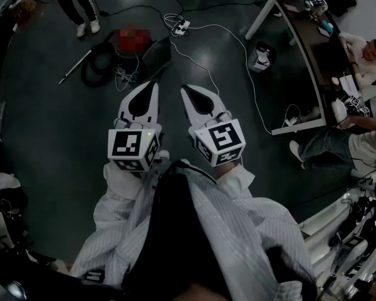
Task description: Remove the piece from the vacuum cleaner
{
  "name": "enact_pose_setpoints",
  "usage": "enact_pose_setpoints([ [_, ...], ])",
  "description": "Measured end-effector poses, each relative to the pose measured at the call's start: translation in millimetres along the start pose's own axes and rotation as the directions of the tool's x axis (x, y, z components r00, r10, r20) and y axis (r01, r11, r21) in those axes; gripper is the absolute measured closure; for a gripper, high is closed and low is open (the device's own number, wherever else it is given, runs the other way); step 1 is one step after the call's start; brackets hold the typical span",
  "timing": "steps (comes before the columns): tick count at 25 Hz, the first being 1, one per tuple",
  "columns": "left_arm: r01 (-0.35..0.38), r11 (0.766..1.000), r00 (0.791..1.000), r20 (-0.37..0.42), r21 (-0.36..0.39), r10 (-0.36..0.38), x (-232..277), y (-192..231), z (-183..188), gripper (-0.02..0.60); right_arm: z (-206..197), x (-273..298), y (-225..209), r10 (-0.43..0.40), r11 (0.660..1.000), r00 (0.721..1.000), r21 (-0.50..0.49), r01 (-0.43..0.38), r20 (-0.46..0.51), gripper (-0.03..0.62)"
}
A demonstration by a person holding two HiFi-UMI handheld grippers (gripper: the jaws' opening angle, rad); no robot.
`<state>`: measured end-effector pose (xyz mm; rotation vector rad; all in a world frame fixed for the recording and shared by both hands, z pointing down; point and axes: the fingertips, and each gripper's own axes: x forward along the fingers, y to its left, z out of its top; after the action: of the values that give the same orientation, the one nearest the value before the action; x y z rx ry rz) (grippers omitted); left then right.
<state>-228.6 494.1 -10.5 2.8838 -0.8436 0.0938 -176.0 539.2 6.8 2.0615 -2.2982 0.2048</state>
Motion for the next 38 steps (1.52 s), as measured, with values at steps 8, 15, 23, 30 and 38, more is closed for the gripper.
enact_pose_setpoints([
  [8, -0.001, 1.0, 1.0, -0.006, 0.006, 0.001, 9.6, -5.0, -1.2, 0.578, 0.6, -0.9, -9.7, -0.002, 1.0, 1.0, 0.016, 0.002, 0.004, 0.594],
  [15, -0.013, 1.0, 0.999, -0.03, 0.006, 0.013, 28.2, -17.6, -14.1, 0.578, -12.7, -9.1, -30.9, 0.013, 0.998, 1.0, 0.058, -0.012, -0.016, 0.594],
  [23, -0.068, 0.997, 0.993, -0.098, -0.023, 0.065, 88.7, 7.4, -41.7, 0.578, -36.0, 35.7, -84.0, 0.035, 0.994, 0.997, 0.109, -0.028, -0.064, 0.594],
  [30, -0.11, 0.993, 0.988, -0.112, -0.03, 0.106, 205.8, 81.7, -39.1, 0.578, -27.9, 160.0, -155.9, 0.091, 0.991, 0.993, 0.105, -0.083, -0.075, 0.594],
  [38, -0.148, 0.986, 0.972, -0.197, -0.078, 0.13, 332.7, 179.5, -51.3, 0.578, -24.0, 313.9, -228.2, 0.16, 0.986, 0.976, 0.075, -0.15, -0.146, 0.594],
])
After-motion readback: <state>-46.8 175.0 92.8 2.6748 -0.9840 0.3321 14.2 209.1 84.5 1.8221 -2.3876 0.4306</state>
